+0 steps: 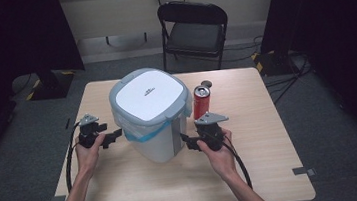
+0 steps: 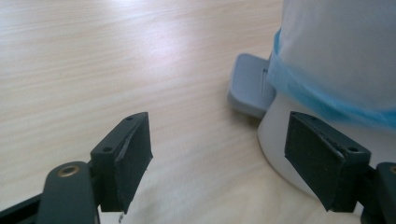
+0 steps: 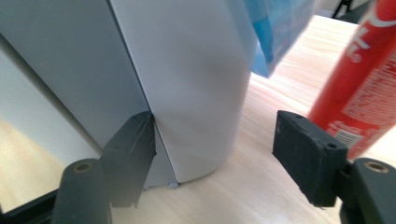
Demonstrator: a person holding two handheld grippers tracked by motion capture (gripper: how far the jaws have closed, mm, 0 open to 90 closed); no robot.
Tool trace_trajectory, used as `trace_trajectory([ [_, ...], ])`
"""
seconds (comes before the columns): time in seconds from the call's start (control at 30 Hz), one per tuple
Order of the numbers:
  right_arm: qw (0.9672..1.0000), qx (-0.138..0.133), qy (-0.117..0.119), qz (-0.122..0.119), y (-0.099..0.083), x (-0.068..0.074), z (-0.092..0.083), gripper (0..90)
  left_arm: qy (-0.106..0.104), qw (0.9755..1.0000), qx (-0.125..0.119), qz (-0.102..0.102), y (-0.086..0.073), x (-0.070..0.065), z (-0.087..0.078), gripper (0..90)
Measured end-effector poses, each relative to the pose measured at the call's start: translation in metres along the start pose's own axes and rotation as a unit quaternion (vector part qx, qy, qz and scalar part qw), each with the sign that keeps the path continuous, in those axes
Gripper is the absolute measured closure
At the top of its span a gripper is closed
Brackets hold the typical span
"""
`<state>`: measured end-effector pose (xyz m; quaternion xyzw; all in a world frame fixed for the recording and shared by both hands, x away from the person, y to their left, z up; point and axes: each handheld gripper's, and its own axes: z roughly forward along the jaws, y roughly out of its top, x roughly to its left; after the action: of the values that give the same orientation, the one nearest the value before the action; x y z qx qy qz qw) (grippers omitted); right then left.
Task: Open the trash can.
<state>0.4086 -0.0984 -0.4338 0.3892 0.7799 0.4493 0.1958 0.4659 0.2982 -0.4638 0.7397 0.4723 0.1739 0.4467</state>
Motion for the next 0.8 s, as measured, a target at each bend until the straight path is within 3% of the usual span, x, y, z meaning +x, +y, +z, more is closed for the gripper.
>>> trace_trajectory([
  [0.03, 1.0000, 0.000, -0.004, 0.002, 0.000, -0.001, 0.001, 34.9, 0.007, 1.0000, -0.006, -0.002, 0.001, 0.001, 0.003, 22.6],
  [0.07, 0.9999, -0.002, -0.014, 0.008, -0.001, -0.001, 0.003, 37.5, -0.002, 0.9998, -0.012, -0.016, 0.001, 0.005, 0.009, 23.1],
  [0.17, 0.9998, -0.004, -0.013, 0.012, -0.001, -0.001, 0.004, 39.3, -0.009, 0.9998, 0.005, -0.017, 0.002, 0.008, 0.019, 22.8],
  [0.27, 0.9998, 0.002, -0.008, 0.016, -0.001, -0.002, 0.004, 41.4, -0.004, 0.9997, -0.008, -0.023, 0.004, 0.010, 0.031, 23.3],
  [0.3, 0.9998, 0.003, -0.006, 0.019, 0.000, -0.002, 0.004, 41.7, -0.004, 0.9997, -0.012, -0.021, 0.004, 0.011, 0.034, 23.4],
  [0.37, 0.9998, 0.002, -0.005, 0.021, -0.001, -0.001, 0.004, 42.1, -0.022, 0.9995, 0.005, -0.022, 0.004, 0.013, 0.041, 23.5],
  [0.4, 0.9997, 0.002, -0.005, 0.022, -0.001, -0.001, 0.004, 42.2, -0.024, 0.9996, 0.011, -0.007, 0.007, 0.010, 0.047, 23.5],
  [0.5, 0.9998, 0.002, -0.004, 0.022, -0.001, -0.002, 0.004, 42.1, -0.025, 0.9996, -0.007, -0.007, 0.010, 0.007, 0.049, 27.2],
  [0.53, 0.9997, 0.000, -0.004, 0.023, -0.001, -0.002, 0.005, 42.2, -0.028, 0.9995, -0.010, -0.007, 0.010, 0.006, 0.049, 34.7],
  [0.57, 0.9997, 0.000, -0.004, 0.023, -0.001, -0.002, 0.005, 42.2, -0.034, 0.9993, -0.011, -0.007, 0.009, 0.005, 0.050, 34.7],
  [0.6, 0.9998, 0.000, -0.005, 0.020, -0.001, -0.001, 0.005, 42.8, -0.052, 0.9985, -0.013, -0.007, 0.009, 0.002, 0.049, 48.0],
  [0.67, 0.9999, 0.000, -0.001, 0.016, -0.001, -0.002, 0.005, 44.1, -0.056, 0.9984, -0.014, -0.003, 0.009, -0.001, 0.048, 61.8],
  [0.7, 0.9999, 0.000, -0.001, 0.016, -0.001, -0.002, 0.005, 44.1, -0.055, 0.9984, -0.013, 0.004, 0.010, -0.004, 0.047, 61.8],
  [0.8, 0.9999, 0.000, 0.013, 0.011, -0.001, -0.003, 0.006, 48.8, -0.064, 0.9978, -0.007, 0.017, 0.011, -0.008, 0.045, 73.4],
])
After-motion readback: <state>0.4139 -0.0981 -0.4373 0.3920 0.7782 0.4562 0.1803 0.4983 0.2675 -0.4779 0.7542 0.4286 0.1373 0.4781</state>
